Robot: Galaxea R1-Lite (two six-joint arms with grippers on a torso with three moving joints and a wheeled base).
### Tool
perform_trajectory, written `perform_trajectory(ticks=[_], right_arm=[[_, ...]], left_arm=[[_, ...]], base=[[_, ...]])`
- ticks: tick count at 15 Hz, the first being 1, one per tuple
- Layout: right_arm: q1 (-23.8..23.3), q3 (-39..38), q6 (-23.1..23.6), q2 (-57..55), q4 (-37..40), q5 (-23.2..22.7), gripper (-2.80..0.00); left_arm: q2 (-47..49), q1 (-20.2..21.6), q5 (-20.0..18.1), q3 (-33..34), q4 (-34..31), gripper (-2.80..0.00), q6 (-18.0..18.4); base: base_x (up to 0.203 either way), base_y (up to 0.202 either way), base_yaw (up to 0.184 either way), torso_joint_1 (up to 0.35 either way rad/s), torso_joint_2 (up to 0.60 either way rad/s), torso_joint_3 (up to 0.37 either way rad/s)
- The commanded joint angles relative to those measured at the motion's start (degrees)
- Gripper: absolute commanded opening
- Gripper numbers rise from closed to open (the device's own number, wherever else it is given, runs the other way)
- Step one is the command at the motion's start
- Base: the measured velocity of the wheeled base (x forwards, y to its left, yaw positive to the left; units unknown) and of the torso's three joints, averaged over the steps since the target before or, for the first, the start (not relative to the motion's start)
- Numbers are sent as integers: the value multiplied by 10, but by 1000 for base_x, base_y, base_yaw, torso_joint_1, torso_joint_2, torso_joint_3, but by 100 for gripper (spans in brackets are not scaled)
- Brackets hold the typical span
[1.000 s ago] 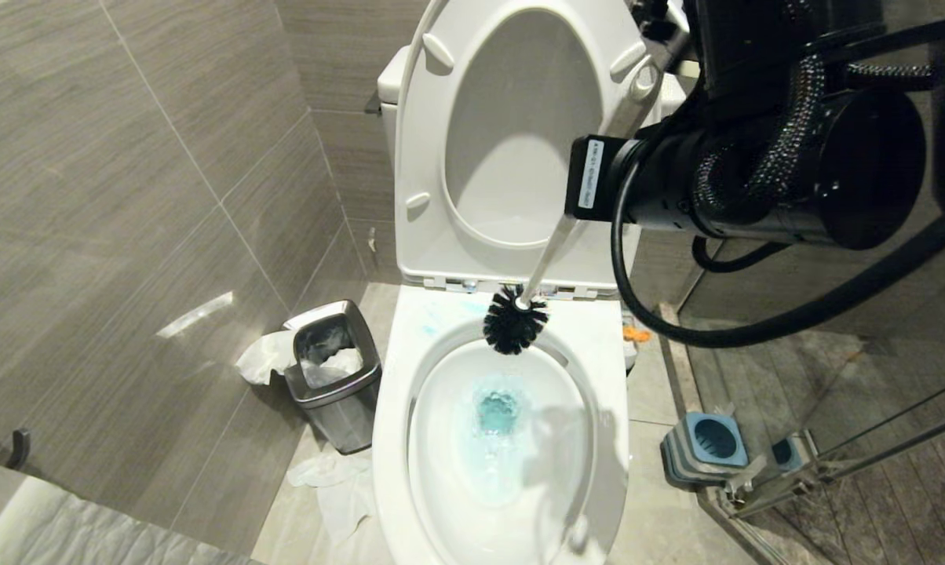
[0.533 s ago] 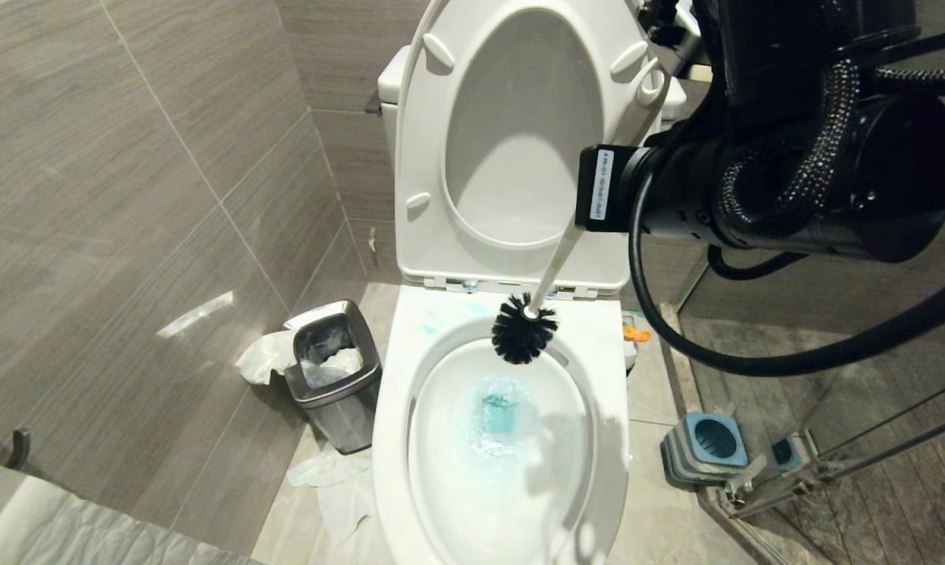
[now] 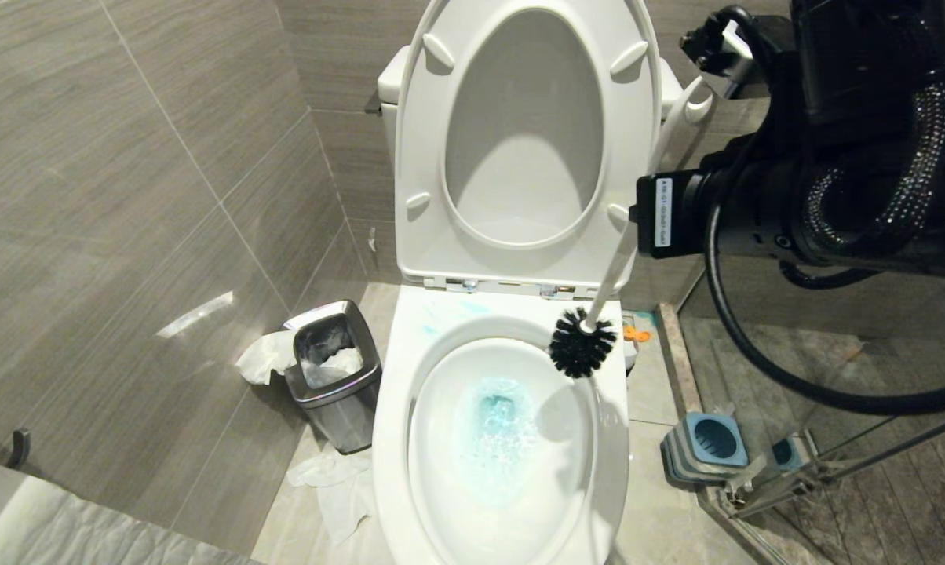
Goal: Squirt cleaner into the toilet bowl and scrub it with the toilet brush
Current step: Put the toilet brush back
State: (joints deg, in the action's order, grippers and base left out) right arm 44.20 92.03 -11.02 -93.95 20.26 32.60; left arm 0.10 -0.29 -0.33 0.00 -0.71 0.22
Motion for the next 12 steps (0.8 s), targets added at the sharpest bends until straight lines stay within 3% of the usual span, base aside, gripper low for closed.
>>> perform_trajectory(ticks=[1,5,12], right_arm=[[-43,3,20,9,6,2,-280],[-122,-6,27,32,7,-13,-280],[-370,-101,69,103,-2,-170,-280]], left_arm=[[0,0,0,1,0,-280,0],[0,0,0,1,0,-280,0],[0,0,0,1,0,-280,0]], base=[[0,0,0,0,0,0],[0,0,0,0,0,0],[0,0,0,0,0,0]])
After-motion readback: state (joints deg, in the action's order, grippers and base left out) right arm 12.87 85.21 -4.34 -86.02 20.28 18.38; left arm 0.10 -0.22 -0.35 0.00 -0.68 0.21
